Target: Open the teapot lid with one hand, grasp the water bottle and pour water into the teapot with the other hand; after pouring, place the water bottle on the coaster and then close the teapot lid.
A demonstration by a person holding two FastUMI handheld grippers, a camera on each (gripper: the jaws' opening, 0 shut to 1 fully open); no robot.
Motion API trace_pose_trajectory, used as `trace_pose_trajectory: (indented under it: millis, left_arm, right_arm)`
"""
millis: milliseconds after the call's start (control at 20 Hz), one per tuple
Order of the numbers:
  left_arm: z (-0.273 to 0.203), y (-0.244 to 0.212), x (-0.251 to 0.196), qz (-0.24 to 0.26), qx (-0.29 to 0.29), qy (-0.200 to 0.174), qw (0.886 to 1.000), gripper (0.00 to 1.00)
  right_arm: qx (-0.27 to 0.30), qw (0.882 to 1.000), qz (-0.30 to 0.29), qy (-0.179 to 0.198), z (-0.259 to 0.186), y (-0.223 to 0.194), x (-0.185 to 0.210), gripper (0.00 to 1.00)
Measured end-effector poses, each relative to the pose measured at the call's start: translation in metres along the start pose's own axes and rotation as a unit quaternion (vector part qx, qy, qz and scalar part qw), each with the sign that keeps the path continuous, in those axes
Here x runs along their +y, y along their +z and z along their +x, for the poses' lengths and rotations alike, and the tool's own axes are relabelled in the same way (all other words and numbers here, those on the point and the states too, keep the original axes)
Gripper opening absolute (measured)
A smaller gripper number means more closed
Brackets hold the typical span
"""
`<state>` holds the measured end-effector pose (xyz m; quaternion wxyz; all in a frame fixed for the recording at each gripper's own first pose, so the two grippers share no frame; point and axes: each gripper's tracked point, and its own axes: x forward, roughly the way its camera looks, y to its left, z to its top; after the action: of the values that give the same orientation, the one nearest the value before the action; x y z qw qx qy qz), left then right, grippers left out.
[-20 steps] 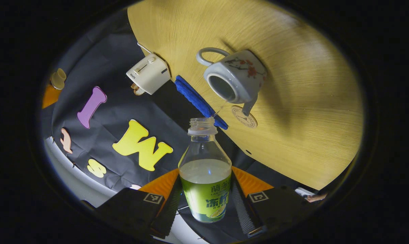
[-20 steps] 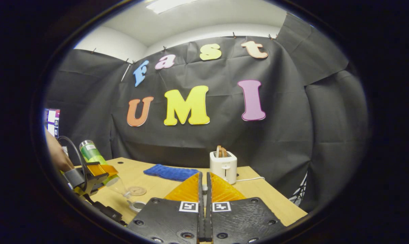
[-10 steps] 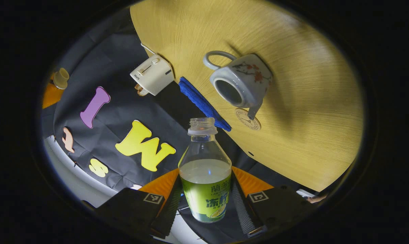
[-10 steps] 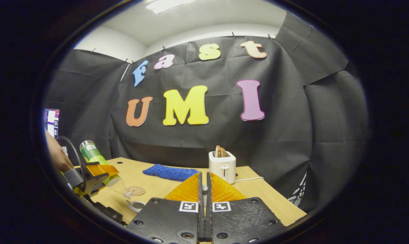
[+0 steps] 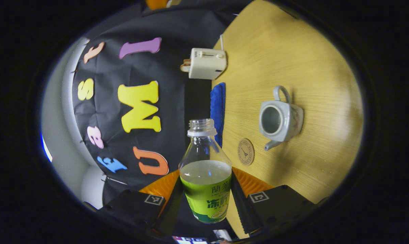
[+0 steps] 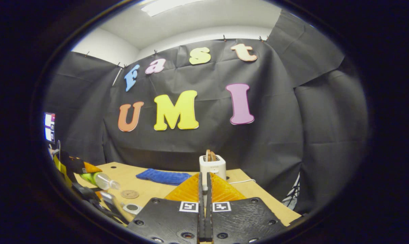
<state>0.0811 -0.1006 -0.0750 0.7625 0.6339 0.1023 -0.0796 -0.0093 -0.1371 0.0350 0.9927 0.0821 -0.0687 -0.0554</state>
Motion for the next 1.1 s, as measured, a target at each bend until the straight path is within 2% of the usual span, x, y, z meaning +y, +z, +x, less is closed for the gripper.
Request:
trace_pose_trajectory:
  millis: [100,150,250,350,400,500,550,600,700,1100]
  left_arm:
    - [0.013,-0.016,0.012,-0.112,0.004,0.012,0.994,0.76]
    - [0.019,-0.020,0.016,-0.173,0.000,0.016,0.985,0.76]
    - [0.038,-0.033,0.022,-0.297,0.001,0.017,0.955,0.76]
    - [0.056,-0.040,0.034,-0.407,-0.006,0.037,0.913,0.76]
    - [0.061,-0.043,0.034,-0.461,-0.012,0.041,0.886,0.76]
    - [0.072,-0.034,0.036,-0.563,-0.054,0.033,0.824,0.77]
    - [0.076,-0.031,0.041,-0.592,-0.068,0.035,0.802,0.77]
    - [0.079,-0.034,0.043,-0.610,-0.079,0.043,0.787,0.77]
    - [0.090,-0.030,0.049,-0.620,-0.095,0.045,0.778,0.77]
    - [0.121,-0.017,0.028,-0.633,-0.097,0.009,0.768,0.78]
  right_arm:
    - [-0.002,1.000,-0.008,-0.015,0.000,0.001,-0.007,0.00]
    - [-0.003,1.000,-0.006,-0.017,-0.001,0.001,-0.007,0.00]
    - [-0.009,1.000,0.003,-0.020,0.000,0.002,-0.007,0.00]
    - [-0.015,1.000,0.008,-0.020,0.000,0.003,-0.003,0.01]
    - [-0.017,1.000,0.011,-0.020,0.001,0.003,-0.001,0.00]
    - [-0.016,1.000,0.014,-0.018,0.002,0.000,0.002,0.00]
    - [-0.014,1.000,0.015,-0.018,0.003,-0.002,0.003,0.00]
    - [-0.009,1.000,0.013,-0.020,0.005,-0.006,0.003,0.00]
    - [-0.001,1.000,0.009,-0.022,0.011,-0.013,0.002,0.00]
    - [0.025,0.999,0.022,-0.014,0.024,-0.032,0.004,0.00]
